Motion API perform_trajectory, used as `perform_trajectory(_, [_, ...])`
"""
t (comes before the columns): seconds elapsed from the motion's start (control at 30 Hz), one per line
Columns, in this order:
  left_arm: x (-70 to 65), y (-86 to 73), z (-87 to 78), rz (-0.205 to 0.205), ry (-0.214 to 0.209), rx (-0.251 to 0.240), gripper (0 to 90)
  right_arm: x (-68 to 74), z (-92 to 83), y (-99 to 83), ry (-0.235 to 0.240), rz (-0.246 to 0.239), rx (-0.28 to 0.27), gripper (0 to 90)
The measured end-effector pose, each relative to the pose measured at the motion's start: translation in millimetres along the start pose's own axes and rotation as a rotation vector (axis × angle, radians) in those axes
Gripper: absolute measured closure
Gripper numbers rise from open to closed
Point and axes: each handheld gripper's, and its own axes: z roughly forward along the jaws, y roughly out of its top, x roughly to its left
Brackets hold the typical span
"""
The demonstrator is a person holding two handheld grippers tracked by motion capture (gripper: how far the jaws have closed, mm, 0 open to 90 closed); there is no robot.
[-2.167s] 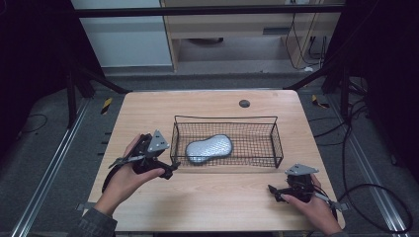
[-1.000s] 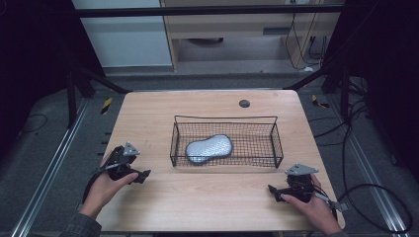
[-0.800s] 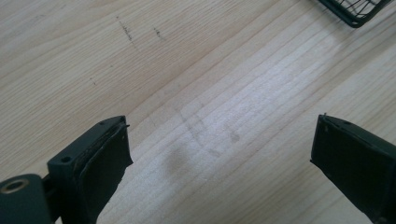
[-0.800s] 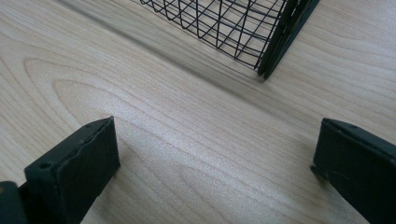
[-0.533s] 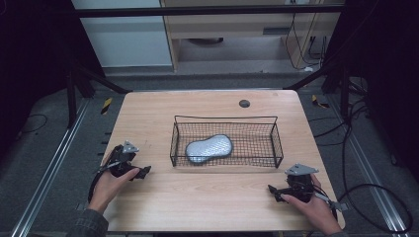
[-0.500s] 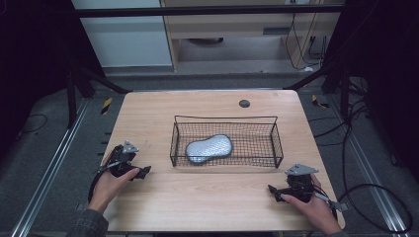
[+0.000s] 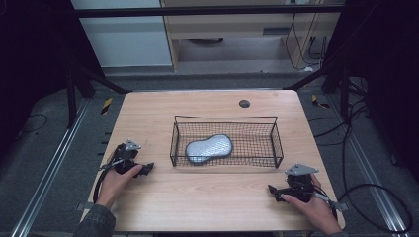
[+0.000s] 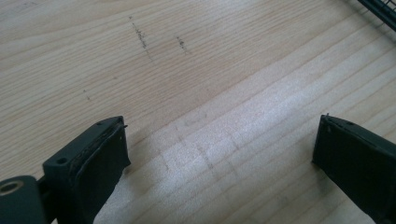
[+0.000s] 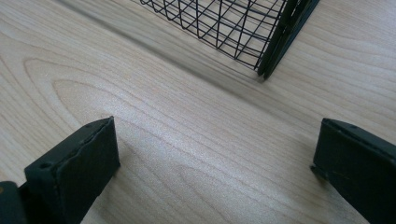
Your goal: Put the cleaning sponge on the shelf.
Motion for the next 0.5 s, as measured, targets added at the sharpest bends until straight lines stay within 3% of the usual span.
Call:
perform_trajectory(0.1, [2.3, -2.5, 3.2, -0.023, -0.020, -0.025, 0.4, 0.0, 0.0, 0.0, 0.000, -0.001, 0.000, 0.4])
perform_trajectory(0.23, [3.0, -3.8, 4.6, -0.023, -0.025, -0.046, 0.0, -0.1, 0.1, 0.1, 0.000, -0.001, 0.000, 0.4])
perform_trajectory(0.33, [3.4, -7.7, 6.1, -0.026, -0.020, -0.090, 0.0, 0.0, 0.1, 0.1, 0.000, -0.001, 0.000, 0.4])
perform_trajectory(0.5, [3.5, -7.6, 6.1, -0.025, -0.020, -0.090, 0.0, -0.1, 0.2, 0.2, 0.001, -0.001, 0.001, 0.4])
